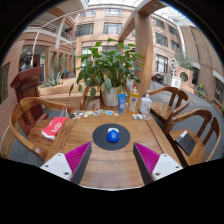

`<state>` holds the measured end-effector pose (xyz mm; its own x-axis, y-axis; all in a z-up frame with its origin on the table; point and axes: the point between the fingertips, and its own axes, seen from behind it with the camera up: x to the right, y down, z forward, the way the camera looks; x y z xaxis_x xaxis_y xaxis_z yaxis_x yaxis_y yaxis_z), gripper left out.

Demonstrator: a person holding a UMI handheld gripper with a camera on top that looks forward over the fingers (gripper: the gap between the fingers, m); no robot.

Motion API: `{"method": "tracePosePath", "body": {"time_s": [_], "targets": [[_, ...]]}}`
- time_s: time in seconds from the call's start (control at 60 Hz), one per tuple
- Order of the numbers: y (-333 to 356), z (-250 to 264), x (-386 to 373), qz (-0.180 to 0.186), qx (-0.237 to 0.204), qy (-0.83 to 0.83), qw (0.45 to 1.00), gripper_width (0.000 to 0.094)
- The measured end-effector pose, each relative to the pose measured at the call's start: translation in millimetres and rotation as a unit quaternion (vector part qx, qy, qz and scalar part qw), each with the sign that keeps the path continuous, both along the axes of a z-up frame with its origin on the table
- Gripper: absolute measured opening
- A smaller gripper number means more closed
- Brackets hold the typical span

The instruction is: Arrange mouse

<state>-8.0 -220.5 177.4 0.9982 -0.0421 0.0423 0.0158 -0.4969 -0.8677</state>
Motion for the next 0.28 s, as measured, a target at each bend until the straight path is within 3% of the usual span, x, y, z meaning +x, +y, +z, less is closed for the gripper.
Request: {"method": "tracePosePath", "body": {"time_s": [0.283], "targets": [[-29.8, 2.0, 0.1, 0.011, 0.001, -0.007, 1.000, 0.0855]]}}
